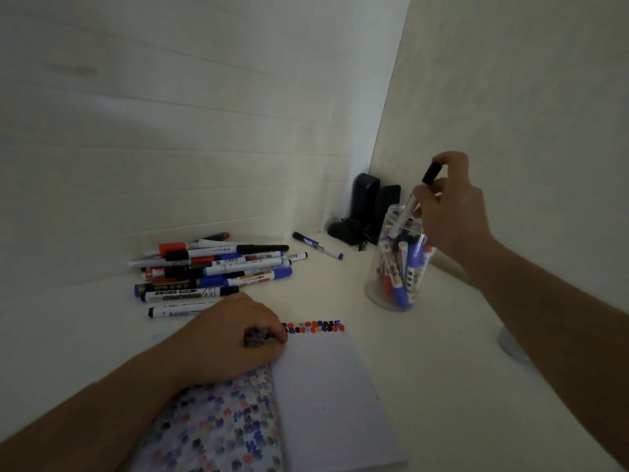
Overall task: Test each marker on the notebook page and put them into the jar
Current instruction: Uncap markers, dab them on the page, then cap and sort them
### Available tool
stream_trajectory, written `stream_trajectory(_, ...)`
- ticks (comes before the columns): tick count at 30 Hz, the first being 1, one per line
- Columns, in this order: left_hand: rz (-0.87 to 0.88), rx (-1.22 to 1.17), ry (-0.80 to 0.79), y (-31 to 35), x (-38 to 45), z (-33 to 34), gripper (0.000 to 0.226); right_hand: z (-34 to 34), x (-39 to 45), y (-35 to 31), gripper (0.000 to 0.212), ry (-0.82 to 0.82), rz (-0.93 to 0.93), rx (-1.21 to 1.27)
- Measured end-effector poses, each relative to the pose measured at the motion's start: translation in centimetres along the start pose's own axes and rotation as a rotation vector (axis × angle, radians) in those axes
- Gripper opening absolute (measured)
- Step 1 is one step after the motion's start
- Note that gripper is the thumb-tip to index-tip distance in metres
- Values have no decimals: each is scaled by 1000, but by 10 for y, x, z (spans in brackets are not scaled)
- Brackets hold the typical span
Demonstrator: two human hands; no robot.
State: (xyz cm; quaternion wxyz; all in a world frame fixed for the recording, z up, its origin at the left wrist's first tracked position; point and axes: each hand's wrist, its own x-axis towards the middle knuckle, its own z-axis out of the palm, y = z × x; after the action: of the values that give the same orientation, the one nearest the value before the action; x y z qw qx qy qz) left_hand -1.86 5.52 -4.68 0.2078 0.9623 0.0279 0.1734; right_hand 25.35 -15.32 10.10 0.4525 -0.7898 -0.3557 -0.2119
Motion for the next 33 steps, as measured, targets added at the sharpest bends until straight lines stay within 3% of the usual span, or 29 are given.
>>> stream_trajectory(2,1,-1,2,-1,0,1,30,1,2,3,28,-40,5,-78)
stream_trajectory(5,11,-8,11,-1,0,1,29,3,5,6,12,-246,-10,-354)
stream_trajectory(10,4,2,6,0,1,0,34,8,-5,3,49,-442,-12,-460)
stream_trajectory(14,-15,0,-1,0,0,0,34,14,-5,9,50,-387,-42,-493)
stream_trajectory(17,-35,13,51,2,2,-1,15,18,-7,14,45,-276,-71,-426)
stream_trajectory(20,-123,52,154,-5,6,-5,12,25,-19,14,28,15,-325,-380)
stream_trajectory(22,-223,111,261,-18,7,-9,17,39,-39,-1,19,84,-508,-273)
stream_trajectory(24,-357,224,342,-31,6,-16,20,59,-68,-23,12,-125,-515,-105)
stream_trajectory(27,-502,411,305,-44,0,-22,15,92,-110,-43,9,-532,-378,-18)
stream_trajectory(30,-561,401,195,-46,-2,-24,22,118,-138,-42,12,-698,-375,-1)
stream_trajectory(33,-572,420,124,-42,0,-23,33,130,-146,-37,11,-758,-305,29)
